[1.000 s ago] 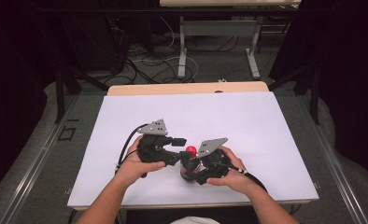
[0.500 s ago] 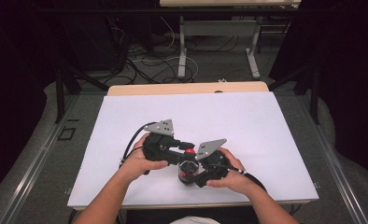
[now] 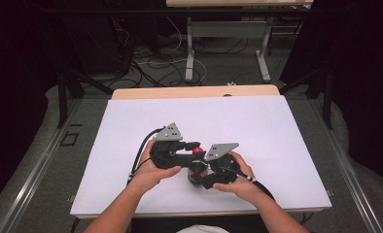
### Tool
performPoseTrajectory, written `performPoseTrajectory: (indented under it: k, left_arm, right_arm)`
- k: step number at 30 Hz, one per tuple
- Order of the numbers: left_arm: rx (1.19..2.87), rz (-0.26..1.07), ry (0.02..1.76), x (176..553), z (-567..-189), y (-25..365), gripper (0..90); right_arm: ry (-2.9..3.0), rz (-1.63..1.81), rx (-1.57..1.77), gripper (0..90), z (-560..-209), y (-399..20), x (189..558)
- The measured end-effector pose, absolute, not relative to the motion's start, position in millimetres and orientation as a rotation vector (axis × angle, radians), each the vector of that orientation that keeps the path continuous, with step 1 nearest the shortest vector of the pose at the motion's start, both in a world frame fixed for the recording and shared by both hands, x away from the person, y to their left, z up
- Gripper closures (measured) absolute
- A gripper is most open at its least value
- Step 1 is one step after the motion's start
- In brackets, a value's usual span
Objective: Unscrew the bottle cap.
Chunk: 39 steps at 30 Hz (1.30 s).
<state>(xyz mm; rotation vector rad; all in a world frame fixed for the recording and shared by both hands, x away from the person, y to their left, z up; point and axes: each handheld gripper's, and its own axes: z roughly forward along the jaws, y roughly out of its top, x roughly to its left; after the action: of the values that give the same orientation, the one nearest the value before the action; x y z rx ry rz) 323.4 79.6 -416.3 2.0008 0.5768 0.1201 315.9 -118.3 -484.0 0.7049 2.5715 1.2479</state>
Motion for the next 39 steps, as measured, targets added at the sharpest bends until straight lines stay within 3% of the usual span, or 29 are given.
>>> performPoseTrajectory:
  k: [7,13,18,23,28,30,39]
  left_arm:
    - [1.917,0.256,0.787,320.7,-417.0,71.6,62.0]
    - [1.901,0.257,0.881,320.8,-418.4,67.1,61.8]
    - [1.938,0.205,0.844,325.3,-416.4,69.2,60.7]
    - [1.944,0.169,0.760,331.1,-413.2,77.5,47.6]
    - [1.965,0.112,0.676,335.1,-410.1,84.3,43.4]
    - [1.992,0.043,0.608,334.5,-408.4,84.9,42.9]
    - [2.038,-0.033,0.508,342.3,-413.0,88.0,45.5]
  right_arm:
    - [2.455,1.213,0.803,29.6,-485.0,-116.3,315.0]
    - [2.407,1.209,0.844,29.7,-489.3,-114.3,315.7]
    - [2.421,1.242,0.831,29.9,-491.1,-114.9,316.7]
    - [2.442,1.292,0.815,30.3,-490.5,-116.7,317.9]
    - [2.478,1.301,0.804,30.4,-490.2,-117.3,318.3]
    - [2.487,1.315,0.794,30.3,-490.5,-117.3,318.5]
    - [2.530,1.324,0.745,30.4,-488.9,-117.4,317.1]
